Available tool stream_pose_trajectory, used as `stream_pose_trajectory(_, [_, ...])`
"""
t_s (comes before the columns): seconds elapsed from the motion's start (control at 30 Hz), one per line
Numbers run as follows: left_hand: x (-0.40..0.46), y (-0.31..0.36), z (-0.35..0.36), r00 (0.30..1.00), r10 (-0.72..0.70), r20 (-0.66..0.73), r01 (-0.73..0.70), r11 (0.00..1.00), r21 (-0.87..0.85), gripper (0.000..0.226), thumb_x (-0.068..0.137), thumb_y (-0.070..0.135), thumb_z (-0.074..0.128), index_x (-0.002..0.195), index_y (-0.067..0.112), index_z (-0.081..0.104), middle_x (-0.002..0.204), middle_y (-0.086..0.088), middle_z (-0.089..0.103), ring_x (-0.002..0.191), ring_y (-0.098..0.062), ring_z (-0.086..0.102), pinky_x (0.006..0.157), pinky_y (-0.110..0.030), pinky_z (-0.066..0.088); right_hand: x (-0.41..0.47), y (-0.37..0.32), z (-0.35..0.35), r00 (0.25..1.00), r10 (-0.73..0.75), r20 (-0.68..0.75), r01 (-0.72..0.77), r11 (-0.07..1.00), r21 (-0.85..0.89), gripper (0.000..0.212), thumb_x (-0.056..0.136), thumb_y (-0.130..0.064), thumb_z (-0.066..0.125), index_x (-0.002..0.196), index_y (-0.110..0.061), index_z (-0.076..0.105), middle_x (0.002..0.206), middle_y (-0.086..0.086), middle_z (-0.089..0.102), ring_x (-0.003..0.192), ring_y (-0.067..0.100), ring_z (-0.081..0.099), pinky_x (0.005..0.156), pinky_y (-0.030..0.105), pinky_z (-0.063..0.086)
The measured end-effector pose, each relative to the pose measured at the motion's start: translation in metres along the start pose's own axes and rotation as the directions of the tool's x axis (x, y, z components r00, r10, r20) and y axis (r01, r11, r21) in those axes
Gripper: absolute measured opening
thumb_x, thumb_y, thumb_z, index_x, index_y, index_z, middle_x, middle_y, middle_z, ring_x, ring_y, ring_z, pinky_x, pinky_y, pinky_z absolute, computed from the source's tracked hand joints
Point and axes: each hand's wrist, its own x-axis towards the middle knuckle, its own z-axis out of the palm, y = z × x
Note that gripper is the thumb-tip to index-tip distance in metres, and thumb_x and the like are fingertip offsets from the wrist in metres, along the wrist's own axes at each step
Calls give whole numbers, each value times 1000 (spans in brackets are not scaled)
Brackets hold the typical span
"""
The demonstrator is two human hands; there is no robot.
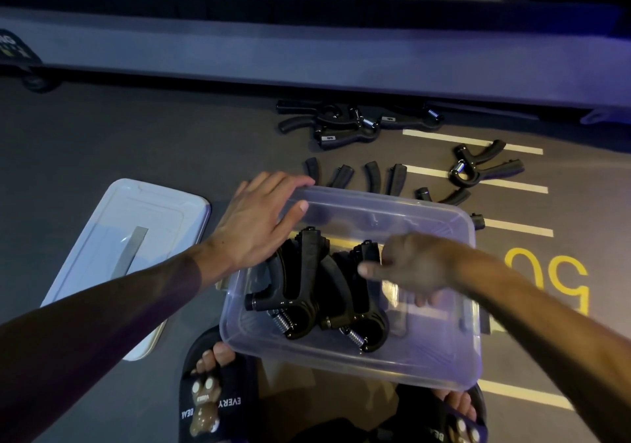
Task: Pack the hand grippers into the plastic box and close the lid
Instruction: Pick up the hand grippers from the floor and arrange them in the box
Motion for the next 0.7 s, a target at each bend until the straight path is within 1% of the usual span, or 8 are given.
stream_pose_trajectory(0.13, [1, -1, 1, 1000, -3, -4, 3, 1000, -2, 40, 105, 44, 35, 141, 30, 47, 130, 10, 55, 119, -15, 48, 95, -38, 37, 1, 10, -59, 965, -84, -247, 183, 893, 411, 42, 100, -42, 46, 100, -4, 62, 86, 13, 74, 63, 28, 72, 53, 32, 56])
stream_pose_trajectory(0.23, [2, -3, 2, 1000, -2, -6, 2, 1000, -22, 40, 105, 45, 36, 141, 30, 48, 130, 11, 56, 119, -14, 48, 96, -37, 37, 28, 25, -87, 874, -21, -486, 284, 833, 475, 20, 101, -19, 48, 98, -3, 59, 82, 18, 72, 58, 28, 65, 40, 22, 47])
stream_pose_trajectory(0.3, [2, -4, 3, 1000, 1, -12, -1, 999, -35, 40, 105, 44, 37, 140, 30, 49, 129, 12, 56, 118, -14, 49, 96, -37, 37, 63, 39, -92, 893, 21, -450, 220, 851, 477, 16, 101, -12, 45, 106, -4, 58, 84, 17, 70, 63, 28, 63, 45, 25, 48])
stream_pose_trajectory(0.37, [3, -5, 4, 1000, 6, -21, -7, 999, -46, 39, 105, 43, 38, 139, 29, 50, 128, 13, 56, 117, -14, 49, 96, -39, 39, 98, 53, -89, 949, 84, -303, 79, 868, 491, 21, 101, -10, 45, 117, -7, 58, 80, 13, 64, 61, 24, 60, 52, 29, 50])
stream_pose_trajectory(0.47, [4, -6, 3, 999, 11, -34, -13, 998, -60, 39, 104, 41, 39, 138, 26, 53, 127, 12, 57, 118, -14, 51, 96, -42, 41, 134, 64, -80, 981, 128, -144, -48, 885, 463, 26, 100, -13, 50, 125, -17, 56, 81, 10, 61, 61, 20, 59, 45, 24, 51])
stream_pose_trajectory(0.57, [4, -6, 2, 999, 5, -34, -8, 998, -66, 39, 105, 41, 40, 138, 26, 54, 127, 12, 57, 117, -14, 52, 95, -42, 42, 147, 67, -76, 980, 149, -134, -85, 913, 400, 27, 99, -16, 53, 124, -26, 55, 87, 10, 63, 65, 20, 61, 41, 20, 47])
stream_pose_trajectory(0.63, [4, -6, 3, 1000, 0, -28, -2, 998, -69, 38, 105, 40, 41, 139, 26, 53, 127, 12, 57, 117, -13, 51, 96, -42, 42, 151, 72, -77, 979, 161, -121, -100, 909, 405, 28, 98, -10, 52, 123, -20, 55, 88, 11, 62, 66, 24, 63, 48, 29, 54])
stream_pose_trajectory(0.7, [4, -6, 3, 1000, -2, -26, 0, 997, -73, 38, 105, 40, 42, 139, 26, 54, 127, 12, 57, 117, -13, 51, 96, -41, 42, 153, 76, -76, 980, 172, -104, -125, 927, 353, 26, 96, -8, 53, 121, -15, 58, 98, 12, 61, 80, 31, 68, 65, 42, 62])
